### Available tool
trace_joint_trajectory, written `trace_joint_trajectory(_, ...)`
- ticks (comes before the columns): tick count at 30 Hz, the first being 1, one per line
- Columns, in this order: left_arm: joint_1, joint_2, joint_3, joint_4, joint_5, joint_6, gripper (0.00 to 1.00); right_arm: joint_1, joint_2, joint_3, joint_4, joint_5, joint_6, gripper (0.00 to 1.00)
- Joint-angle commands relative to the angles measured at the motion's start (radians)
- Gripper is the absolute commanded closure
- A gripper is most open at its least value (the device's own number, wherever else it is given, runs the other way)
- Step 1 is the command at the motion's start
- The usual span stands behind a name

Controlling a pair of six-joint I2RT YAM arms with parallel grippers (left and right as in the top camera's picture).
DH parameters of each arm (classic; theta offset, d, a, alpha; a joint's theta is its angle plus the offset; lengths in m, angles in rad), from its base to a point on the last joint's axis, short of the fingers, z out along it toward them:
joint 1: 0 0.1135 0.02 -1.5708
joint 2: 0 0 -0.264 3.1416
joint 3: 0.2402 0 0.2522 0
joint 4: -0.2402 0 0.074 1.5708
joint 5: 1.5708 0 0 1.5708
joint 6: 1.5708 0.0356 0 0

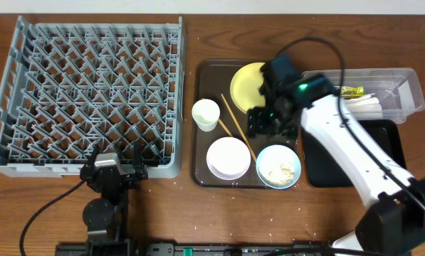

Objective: Sort waste into correct bins and load items into the dishwasher
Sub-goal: 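Carry wrapper and tissue right and drop into clear plastic bin, then grasp light-blue bowl of rice with right gripper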

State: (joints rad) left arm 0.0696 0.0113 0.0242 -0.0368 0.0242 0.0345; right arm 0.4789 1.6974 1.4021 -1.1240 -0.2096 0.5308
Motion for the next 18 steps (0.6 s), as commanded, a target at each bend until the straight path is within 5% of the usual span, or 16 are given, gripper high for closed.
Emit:
trace_joint_trajectory(1,0.004,-0.005,-0.02,-0.033,-0.008,0.014,0.08,0.04,0.0,-0.134,0.094,0.117,0.278,0.4)
trace_joint_trajectory(9,0.004,-0.005,-0.02,-0.033,-0.008,0.014,0.08,0.045,0.027,-0.27,0.21,0.123,0.348,0.46)
trace_joint_trajectory(18,0.004,-0.005,-0.02,-0.033,-0.008,0.014,0.08,0.032,0.114,-0.27,0.25,0.054,0.306,0.82)
